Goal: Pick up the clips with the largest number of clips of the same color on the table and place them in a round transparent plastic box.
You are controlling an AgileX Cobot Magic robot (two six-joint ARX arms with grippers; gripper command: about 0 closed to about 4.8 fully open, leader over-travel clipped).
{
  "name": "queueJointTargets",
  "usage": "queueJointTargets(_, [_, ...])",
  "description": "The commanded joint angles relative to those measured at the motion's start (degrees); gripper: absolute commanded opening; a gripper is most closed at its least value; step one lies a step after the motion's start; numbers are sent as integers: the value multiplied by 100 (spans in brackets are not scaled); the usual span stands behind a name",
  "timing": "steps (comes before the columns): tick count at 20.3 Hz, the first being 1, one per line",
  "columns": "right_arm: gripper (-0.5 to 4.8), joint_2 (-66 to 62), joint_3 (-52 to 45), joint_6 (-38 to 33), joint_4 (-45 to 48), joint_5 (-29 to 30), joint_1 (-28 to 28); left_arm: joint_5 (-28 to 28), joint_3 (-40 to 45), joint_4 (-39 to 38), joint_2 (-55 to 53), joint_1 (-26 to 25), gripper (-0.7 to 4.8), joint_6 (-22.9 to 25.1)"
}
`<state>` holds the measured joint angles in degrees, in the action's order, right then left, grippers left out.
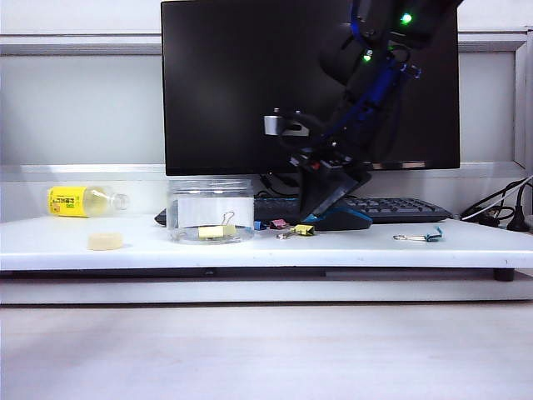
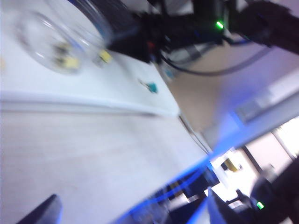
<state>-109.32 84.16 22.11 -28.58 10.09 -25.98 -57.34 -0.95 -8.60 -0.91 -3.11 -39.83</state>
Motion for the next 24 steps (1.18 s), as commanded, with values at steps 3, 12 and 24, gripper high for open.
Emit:
queueJointTargets(3, [181, 26, 11, -103, 9, 208, -2, -96, -11, 13, 0, 4, 412, 63])
queueJointTargets(12, [180, -271, 9, -144, -249, 428, -2, -42, -13, 468, 2, 4, 412, 348])
queueJointTargets(24, [8, -361, 9, -262, -291, 660, -7, -61, -13, 570, 2, 4, 411, 334])
